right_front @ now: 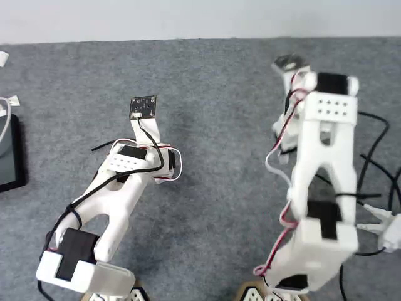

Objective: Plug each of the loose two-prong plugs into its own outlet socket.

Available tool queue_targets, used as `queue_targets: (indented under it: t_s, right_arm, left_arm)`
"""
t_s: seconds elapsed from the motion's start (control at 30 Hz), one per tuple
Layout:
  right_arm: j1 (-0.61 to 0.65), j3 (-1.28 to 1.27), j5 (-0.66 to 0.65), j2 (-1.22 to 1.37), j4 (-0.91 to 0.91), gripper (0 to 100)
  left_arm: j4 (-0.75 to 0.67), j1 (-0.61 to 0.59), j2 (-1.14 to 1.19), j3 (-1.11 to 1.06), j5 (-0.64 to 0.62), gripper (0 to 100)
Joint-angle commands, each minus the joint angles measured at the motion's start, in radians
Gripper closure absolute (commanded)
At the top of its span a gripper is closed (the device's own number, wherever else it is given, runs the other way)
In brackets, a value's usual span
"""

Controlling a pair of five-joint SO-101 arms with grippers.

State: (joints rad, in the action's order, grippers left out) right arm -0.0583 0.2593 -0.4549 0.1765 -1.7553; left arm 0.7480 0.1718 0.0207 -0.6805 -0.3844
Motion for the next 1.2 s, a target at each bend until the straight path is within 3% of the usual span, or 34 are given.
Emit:
queue_targets:
  t_s: [0.0,0.33,0.47,0.63,0.87,1.17]
  right_arm:
    - [0.079,-0.189,0.011,-0.15,-0.044,99.0]
    - [0.122,-0.226,0.087,0.068,0.214,98.2]
    - [0.151,-0.187,0.094,0.165,0.288,87.5]
    - [0.205,-0.029,0.094,0.234,0.269,74.2]
    - [0.254,0.267,0.094,0.26,0.217,73.4]
    - [0.183,0.554,0.092,0.252,0.214,73.5]
  left_arm:
    - [0.018,-0.02,0.006,-0.03,0.003,99]
    - [0.018,-0.015,0.006,-0.031,0.005,99]
    - [0.018,-0.012,0.006,-0.031,0.005,99]
    - [0.018,-0.011,0.006,-0.03,0.04,99]
    - [0.018,-0.011,0.006,-0.03,0.041,99]
    - [0.02,-0.011,0.006,-0.03,0.043,99]
